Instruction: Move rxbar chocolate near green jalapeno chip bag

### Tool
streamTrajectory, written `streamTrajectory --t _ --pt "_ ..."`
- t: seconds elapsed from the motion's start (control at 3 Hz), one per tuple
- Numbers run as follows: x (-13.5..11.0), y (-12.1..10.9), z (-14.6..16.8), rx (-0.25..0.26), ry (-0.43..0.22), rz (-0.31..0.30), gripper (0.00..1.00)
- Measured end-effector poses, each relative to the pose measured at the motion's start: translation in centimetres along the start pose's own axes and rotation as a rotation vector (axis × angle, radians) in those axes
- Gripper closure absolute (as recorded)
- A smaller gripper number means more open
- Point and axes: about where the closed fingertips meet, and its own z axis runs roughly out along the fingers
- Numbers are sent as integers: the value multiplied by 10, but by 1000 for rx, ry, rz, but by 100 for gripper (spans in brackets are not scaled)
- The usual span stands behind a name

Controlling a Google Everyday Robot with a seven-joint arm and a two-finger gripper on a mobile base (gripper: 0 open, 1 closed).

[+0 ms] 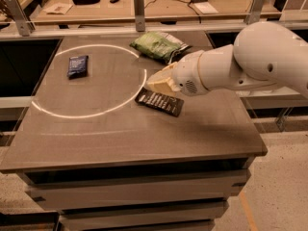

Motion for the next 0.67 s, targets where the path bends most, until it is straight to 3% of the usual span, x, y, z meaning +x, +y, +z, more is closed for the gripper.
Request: streamTrajectory --t 0.67 --pt "7 6 7 -45 11 22 36"
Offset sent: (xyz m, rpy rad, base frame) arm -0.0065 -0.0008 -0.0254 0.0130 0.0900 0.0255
